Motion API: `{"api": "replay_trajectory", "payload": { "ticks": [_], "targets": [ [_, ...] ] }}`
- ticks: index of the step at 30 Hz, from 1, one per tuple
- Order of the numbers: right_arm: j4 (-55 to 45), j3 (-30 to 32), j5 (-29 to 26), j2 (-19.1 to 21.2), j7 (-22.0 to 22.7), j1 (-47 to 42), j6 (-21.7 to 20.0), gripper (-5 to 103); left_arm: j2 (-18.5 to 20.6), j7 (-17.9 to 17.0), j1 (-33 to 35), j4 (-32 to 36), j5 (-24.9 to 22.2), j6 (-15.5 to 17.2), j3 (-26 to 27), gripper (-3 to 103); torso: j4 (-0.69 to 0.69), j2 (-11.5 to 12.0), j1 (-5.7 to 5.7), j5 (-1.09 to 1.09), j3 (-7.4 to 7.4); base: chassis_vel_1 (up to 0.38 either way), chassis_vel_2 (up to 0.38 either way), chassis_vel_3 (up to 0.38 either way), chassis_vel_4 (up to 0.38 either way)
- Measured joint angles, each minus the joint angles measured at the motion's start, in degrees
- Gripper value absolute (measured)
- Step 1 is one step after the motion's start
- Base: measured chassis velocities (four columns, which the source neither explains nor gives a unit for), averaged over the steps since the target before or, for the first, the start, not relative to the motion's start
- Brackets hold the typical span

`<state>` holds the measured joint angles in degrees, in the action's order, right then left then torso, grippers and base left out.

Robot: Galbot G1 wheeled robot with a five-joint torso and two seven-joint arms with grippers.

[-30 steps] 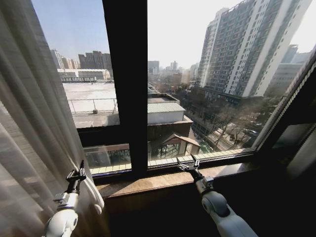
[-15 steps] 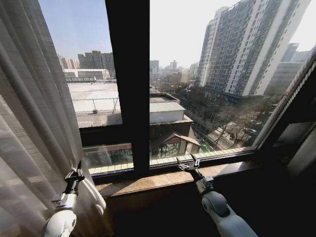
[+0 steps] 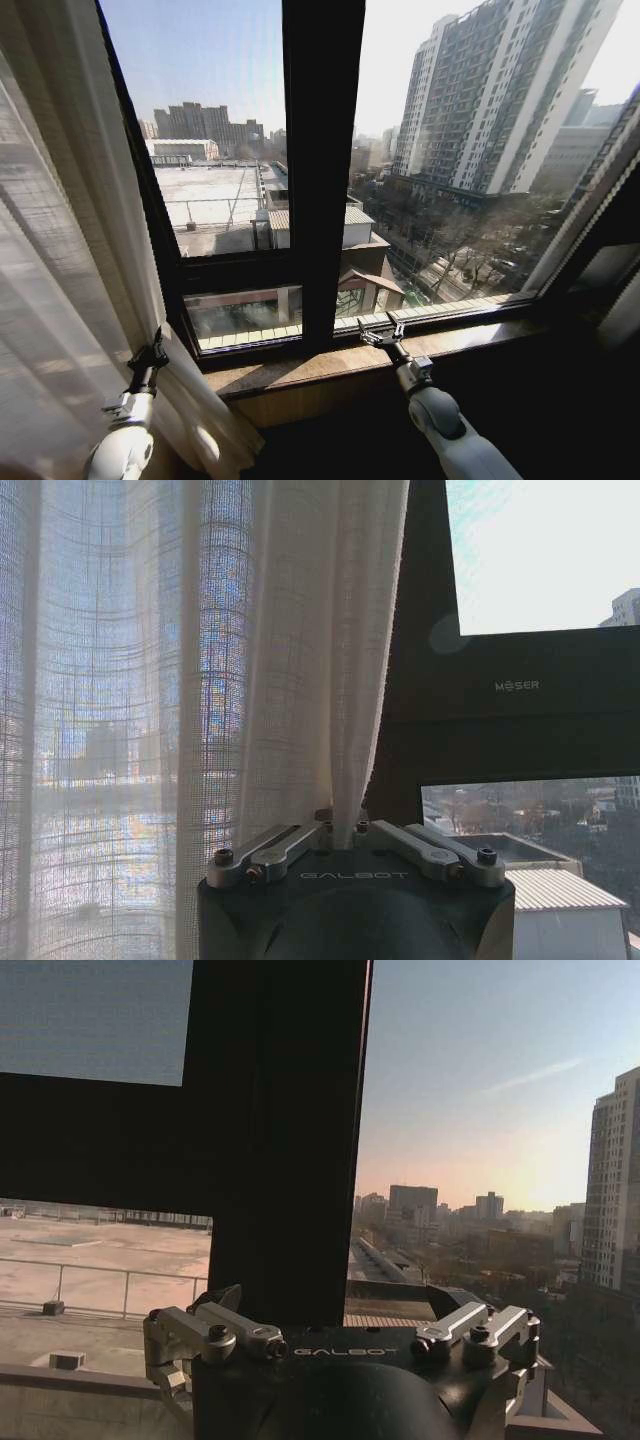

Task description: Open the curtains by pulling them apart, changing their state from closed to fully open.

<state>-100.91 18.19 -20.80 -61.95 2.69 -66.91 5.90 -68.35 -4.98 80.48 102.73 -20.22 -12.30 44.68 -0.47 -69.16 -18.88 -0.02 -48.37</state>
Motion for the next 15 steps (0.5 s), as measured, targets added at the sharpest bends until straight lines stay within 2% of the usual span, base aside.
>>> {"api": "replay_trajectory", "payload": {
  "ticks": [15],
  "targets": [
    [0.00, 0.00, 0.00, 0.00, 0.00, 0.00, 0.00, 100, -0.71, -0.03, 1.35, 0.72, 0.20, -0.44, 1.45, 0, 0.01, 0.00, 0.01, 0.00, 0.00, 0.425, 0.297, -0.413, -0.296]
  ]
}}
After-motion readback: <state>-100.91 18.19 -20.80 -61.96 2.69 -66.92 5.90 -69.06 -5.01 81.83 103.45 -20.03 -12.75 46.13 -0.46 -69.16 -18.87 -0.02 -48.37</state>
